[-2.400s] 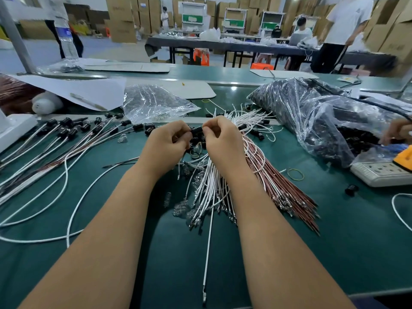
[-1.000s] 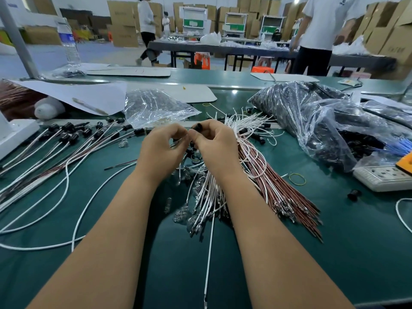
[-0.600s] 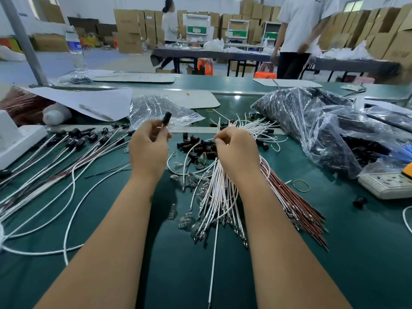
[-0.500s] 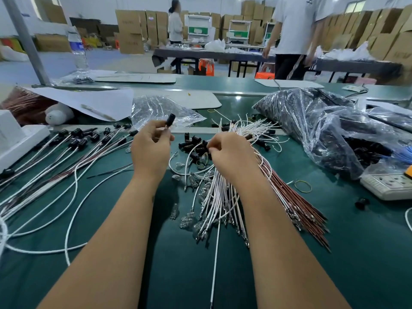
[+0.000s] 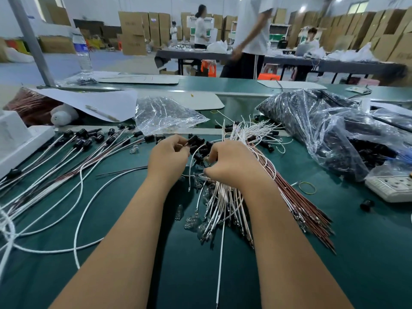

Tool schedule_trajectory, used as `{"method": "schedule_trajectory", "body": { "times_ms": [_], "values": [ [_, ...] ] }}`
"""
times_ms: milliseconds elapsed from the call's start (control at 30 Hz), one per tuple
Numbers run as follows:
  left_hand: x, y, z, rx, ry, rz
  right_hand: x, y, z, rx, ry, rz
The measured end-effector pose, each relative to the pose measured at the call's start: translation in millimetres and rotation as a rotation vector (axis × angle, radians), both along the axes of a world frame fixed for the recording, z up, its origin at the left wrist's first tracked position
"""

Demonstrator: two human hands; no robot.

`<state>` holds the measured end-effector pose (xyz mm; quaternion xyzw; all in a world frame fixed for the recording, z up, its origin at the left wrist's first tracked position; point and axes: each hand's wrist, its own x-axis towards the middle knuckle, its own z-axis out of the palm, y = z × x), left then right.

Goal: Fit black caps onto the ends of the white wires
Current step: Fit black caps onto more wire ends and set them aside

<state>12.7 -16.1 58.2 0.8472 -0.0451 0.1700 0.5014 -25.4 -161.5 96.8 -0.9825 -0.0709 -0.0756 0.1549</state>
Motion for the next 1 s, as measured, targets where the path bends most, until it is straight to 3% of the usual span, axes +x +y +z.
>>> {"method": "schedule_trajectory", "body": {
  "times_ms": [133, 333, 600, 800, 1000],
  "values": [
    [-4, -2, 1, 0.047, 0.005, -0.042, 0, -4, 1, 0.006, 0.127, -0.006],
    [-3, -3, 0, 0.047, 0.010, -0.048, 6, 0, -8, 0.046, 0.029, 0.010],
    [-4, -3, 2, -0.024, 0.020, -0.120, 14, -2, -19, 0.703, -0.190, -0.097],
    [-7, -6, 5, -0.084, 0.050, -0.160, 15, 3, -15, 1.241, -0.134, -0.061],
    [-8, -6, 6, -0.127, 0.061, -0.195, 17, 1, -17, 1.440, -0.057, -0.055]
  ]
}}
